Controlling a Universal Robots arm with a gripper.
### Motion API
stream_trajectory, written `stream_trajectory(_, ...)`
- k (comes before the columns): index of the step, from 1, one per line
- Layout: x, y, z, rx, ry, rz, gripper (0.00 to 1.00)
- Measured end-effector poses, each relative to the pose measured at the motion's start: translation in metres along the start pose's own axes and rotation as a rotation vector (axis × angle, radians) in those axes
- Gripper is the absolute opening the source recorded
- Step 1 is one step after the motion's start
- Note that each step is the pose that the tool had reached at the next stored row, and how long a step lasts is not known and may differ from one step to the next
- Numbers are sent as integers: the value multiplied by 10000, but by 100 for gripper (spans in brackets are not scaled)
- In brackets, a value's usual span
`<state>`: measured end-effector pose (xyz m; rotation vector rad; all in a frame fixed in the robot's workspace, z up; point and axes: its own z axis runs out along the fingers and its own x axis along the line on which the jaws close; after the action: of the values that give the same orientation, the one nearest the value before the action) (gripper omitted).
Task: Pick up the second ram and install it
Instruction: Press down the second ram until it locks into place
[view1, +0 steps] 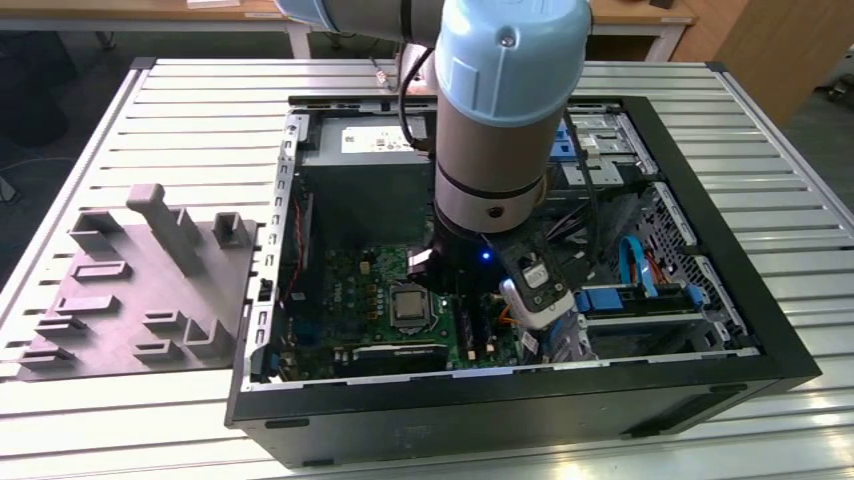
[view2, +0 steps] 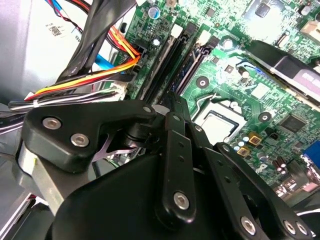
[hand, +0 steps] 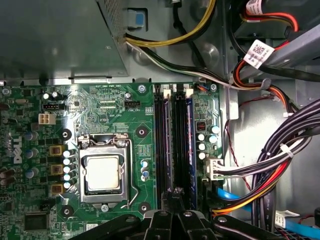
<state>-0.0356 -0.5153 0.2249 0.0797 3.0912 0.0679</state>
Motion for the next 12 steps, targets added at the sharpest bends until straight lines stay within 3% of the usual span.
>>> stream_trajectory(12,3,-6,70,5,2,-1,10)
